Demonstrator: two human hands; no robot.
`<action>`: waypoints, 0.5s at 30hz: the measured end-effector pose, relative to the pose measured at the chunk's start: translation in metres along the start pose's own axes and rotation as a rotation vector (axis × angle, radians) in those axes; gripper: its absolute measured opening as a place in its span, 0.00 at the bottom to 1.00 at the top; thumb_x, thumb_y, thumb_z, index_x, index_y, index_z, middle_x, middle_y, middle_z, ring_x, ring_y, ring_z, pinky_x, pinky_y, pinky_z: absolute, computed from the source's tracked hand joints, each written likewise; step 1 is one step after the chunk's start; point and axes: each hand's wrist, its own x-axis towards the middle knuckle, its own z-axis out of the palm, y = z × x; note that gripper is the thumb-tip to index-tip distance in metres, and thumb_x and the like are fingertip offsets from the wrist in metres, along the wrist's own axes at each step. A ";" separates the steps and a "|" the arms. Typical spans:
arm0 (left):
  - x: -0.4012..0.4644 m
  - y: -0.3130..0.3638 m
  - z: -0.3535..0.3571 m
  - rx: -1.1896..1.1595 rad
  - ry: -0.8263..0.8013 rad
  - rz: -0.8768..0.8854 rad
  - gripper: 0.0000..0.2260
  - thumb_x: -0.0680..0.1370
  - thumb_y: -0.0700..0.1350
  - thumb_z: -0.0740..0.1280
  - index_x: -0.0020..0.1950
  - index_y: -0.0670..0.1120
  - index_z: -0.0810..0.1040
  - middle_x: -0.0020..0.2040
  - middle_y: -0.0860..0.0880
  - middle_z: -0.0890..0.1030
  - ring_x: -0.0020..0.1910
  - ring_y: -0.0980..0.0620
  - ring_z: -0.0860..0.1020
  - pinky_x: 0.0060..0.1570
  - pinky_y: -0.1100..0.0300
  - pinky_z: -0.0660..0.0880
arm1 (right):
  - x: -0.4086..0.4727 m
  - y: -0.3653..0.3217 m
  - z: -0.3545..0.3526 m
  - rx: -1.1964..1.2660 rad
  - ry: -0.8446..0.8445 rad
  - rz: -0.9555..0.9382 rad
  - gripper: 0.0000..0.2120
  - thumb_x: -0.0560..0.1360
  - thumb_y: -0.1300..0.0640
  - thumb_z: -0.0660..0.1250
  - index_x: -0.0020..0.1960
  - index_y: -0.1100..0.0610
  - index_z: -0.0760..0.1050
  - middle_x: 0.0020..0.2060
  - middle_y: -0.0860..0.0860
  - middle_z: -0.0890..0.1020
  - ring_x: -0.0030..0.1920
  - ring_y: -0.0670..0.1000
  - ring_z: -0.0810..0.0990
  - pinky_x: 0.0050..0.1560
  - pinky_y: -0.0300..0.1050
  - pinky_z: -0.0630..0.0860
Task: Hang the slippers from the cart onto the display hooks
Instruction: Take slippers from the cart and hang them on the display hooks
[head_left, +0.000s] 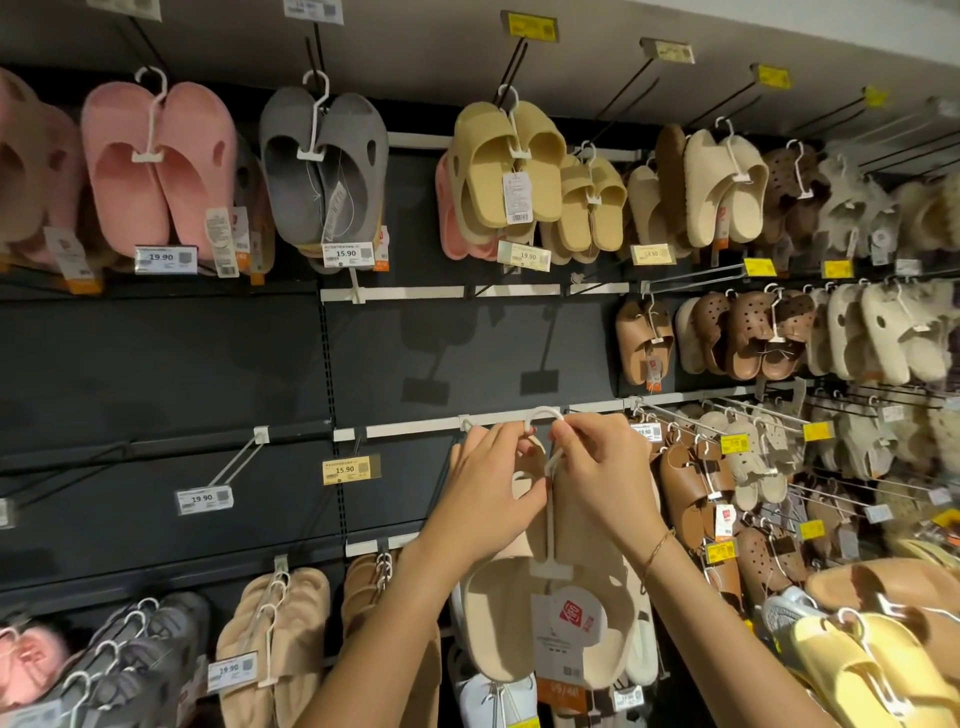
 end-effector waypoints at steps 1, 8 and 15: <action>0.000 0.000 0.000 0.001 0.008 0.008 0.16 0.78 0.51 0.66 0.65 0.57 0.69 0.51 0.70 0.66 0.57 0.60 0.63 0.64 0.56 0.66 | 0.000 0.000 0.000 -0.001 0.003 -0.004 0.11 0.78 0.48 0.62 0.38 0.42 0.77 0.32 0.37 0.78 0.43 0.51 0.78 0.48 0.61 0.74; 0.000 0.001 -0.002 -0.029 0.031 0.010 0.17 0.78 0.51 0.66 0.65 0.57 0.68 0.55 0.63 0.72 0.59 0.61 0.64 0.65 0.55 0.67 | -0.001 -0.005 -0.003 -0.015 0.012 -0.011 0.10 0.80 0.52 0.65 0.41 0.44 0.79 0.35 0.37 0.78 0.46 0.50 0.76 0.52 0.62 0.72; -0.001 0.001 -0.005 -0.015 0.033 0.024 0.15 0.78 0.50 0.66 0.63 0.57 0.69 0.53 0.64 0.71 0.59 0.58 0.65 0.64 0.55 0.68 | -0.002 -0.011 -0.005 -0.004 0.012 -0.002 0.10 0.80 0.53 0.65 0.42 0.46 0.80 0.36 0.41 0.80 0.46 0.50 0.76 0.52 0.61 0.71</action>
